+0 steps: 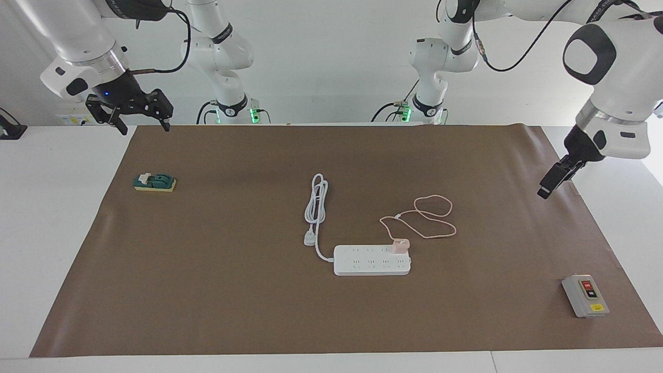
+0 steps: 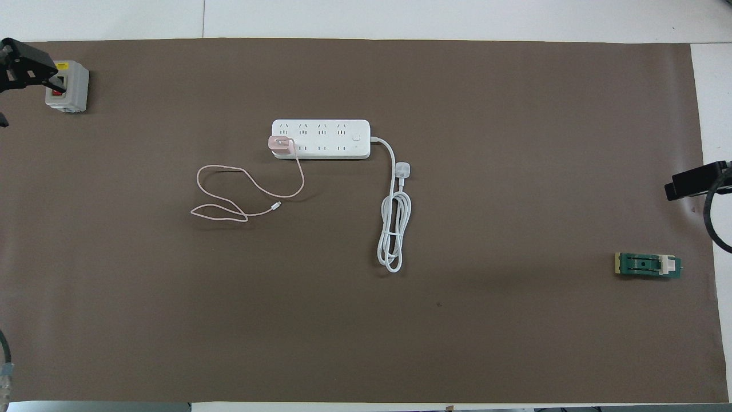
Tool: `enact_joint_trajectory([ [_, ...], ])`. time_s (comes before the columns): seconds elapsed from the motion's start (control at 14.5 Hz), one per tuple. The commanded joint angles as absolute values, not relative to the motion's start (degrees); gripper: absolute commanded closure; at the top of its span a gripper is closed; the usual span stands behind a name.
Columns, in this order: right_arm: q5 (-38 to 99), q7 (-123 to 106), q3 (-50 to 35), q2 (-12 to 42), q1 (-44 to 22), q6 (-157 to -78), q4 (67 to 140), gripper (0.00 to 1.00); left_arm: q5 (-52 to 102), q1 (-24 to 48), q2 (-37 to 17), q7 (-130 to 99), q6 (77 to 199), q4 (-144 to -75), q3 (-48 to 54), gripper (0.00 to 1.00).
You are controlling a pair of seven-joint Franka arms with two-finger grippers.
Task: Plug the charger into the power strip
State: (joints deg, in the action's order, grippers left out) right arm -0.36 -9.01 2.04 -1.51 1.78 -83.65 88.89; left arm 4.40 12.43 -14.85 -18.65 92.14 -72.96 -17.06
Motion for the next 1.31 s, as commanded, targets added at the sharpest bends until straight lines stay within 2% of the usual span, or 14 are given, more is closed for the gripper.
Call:
enact_joint_trajectory([
  [0.0,0.62,-8.17,1.85,-2.9,2.37,-83.58,90.44,0.0,3.96,10.81,-10.3,-7.06,87.46,-73.92,-16.52,0.0],
  [0.28,0.62,-8.17,1.85,-2.9,2.37,-83.58,90.44,0.0,4.13,6.15,-4.84,-2.73,87.37,-77.07,-10.47,0.0],
  [0.41,0.62,-8.09,1.85,-2.9,2.37,-83.58,90.44,0.0,4.13,3.7,-0.63,-2.81,87.19,-83.73,-5.04,0.0],
  [0.69,0.62,-8.26,1.85,-2.9,2.37,-83.58,90.44,0.0,4.48,4.22,-0.62,-12.74,83.15,-84.99,-2.46,0.0],
  [1.24,0.62,-8.35,1.85,-2.9,2.46,-83.5,90.44,0.0,-0.61,5.36,0.0,-5.98,83.76,-88.14,1.05,0.0],
])
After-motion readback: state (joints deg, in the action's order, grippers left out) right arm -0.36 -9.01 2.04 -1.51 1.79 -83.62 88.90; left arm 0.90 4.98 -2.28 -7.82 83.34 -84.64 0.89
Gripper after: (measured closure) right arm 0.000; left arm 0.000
